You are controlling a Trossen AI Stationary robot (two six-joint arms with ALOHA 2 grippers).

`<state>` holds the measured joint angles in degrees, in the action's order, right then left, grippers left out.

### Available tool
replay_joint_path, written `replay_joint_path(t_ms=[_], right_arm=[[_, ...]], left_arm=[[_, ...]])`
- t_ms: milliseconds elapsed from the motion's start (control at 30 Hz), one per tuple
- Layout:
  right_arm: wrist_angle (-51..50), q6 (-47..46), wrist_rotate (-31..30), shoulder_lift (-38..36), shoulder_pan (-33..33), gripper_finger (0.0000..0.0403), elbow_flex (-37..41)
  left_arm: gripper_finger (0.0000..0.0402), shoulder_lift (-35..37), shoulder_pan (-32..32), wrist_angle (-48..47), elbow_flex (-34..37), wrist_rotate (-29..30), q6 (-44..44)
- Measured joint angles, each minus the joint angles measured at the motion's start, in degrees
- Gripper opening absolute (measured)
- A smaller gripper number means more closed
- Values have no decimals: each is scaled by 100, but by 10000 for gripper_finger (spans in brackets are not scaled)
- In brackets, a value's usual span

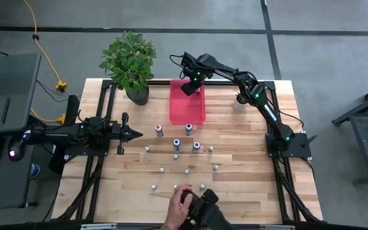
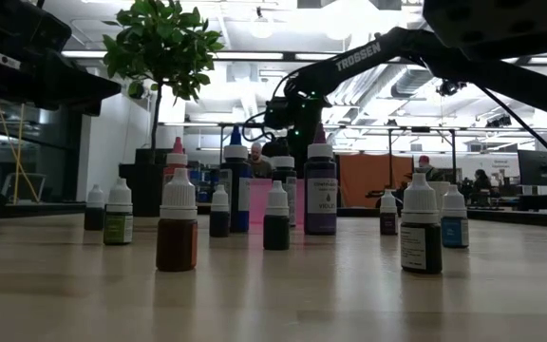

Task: Pick & Place food coloring
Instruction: Put the purple food coloring bottle into the pink bin

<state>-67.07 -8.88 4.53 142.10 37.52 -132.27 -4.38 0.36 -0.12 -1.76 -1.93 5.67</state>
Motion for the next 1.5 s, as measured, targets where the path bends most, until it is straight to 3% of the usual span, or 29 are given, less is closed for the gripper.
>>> replay_joint_path(t_ms=[1333,1500], right_arm=[[23,41,131,2,4,72,1],[19,38,124,3,5,94,0]], left_arm=[[0,2,-1,0,2,0,1],[0,2,-2,0,2,0,0]])
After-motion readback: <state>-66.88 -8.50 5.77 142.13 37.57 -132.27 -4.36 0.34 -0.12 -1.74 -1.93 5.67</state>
